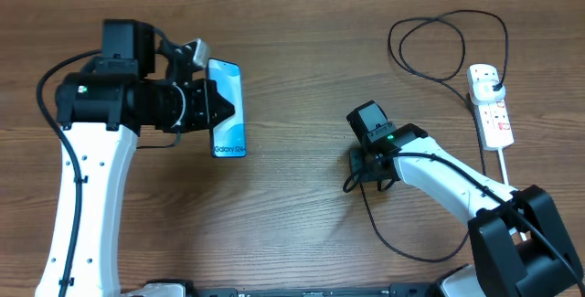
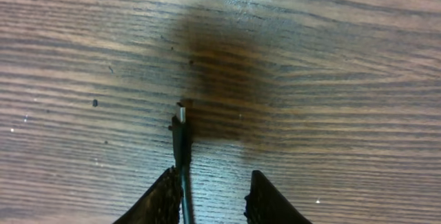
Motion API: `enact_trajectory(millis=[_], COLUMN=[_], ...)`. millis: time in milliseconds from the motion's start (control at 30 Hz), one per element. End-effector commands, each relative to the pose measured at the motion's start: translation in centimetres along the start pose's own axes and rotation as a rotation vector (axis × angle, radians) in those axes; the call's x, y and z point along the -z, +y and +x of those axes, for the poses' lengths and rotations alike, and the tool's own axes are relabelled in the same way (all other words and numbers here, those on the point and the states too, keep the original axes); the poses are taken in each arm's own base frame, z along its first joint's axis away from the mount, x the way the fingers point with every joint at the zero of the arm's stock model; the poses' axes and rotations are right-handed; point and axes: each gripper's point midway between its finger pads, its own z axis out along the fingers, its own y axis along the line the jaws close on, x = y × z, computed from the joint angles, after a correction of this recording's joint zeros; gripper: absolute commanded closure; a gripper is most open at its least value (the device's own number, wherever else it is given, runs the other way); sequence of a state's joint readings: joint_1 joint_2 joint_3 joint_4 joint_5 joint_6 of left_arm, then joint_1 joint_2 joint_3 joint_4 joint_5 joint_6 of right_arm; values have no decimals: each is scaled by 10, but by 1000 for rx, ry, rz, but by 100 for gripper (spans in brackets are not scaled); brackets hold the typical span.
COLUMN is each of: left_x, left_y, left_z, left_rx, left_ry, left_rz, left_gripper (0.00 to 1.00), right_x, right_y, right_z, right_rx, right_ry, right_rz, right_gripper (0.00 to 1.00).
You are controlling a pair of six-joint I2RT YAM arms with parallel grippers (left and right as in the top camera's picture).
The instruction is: Plug charger to phone and switch on socket
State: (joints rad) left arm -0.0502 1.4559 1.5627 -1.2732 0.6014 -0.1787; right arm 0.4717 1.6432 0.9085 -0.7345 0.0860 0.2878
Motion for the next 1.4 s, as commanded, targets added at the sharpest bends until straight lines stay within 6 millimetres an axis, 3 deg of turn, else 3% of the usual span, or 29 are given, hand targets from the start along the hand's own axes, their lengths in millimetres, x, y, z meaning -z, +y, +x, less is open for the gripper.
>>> enact_trajectory(millis=[0, 267, 533, 767, 867, 967, 1367], left_x=[1, 1, 1, 1, 1, 1, 1], left_y=[-9, -9, -9, -9, -9, -9, -10], left_z=[-1, -2, -3, -3, -3, -3, -3], left_rx=[-48, -51, -52, -53, -53, -52, -48], left_ry=[-9, -12, -14, -15, -15, -15, -14], left_rz=[22, 23, 23, 23, 23, 23, 27], left_gripper=[96, 96, 96, 96, 96, 96, 96], right_x=[-1, 1, -3, -22, -29, -30, -30], right_y=[0, 18, 17, 6, 6, 11, 13], right_z=[2, 13, 12, 18, 26, 33, 36], right_rx=[-7, -6, -5, -3, -3, -5, -5], right_ry=[5, 63, 62, 93, 137, 171, 186], right_rz=[-3, -114, -105, -34, -31, -63, -72], right_gripper=[69, 68, 69, 70, 81, 82, 76])
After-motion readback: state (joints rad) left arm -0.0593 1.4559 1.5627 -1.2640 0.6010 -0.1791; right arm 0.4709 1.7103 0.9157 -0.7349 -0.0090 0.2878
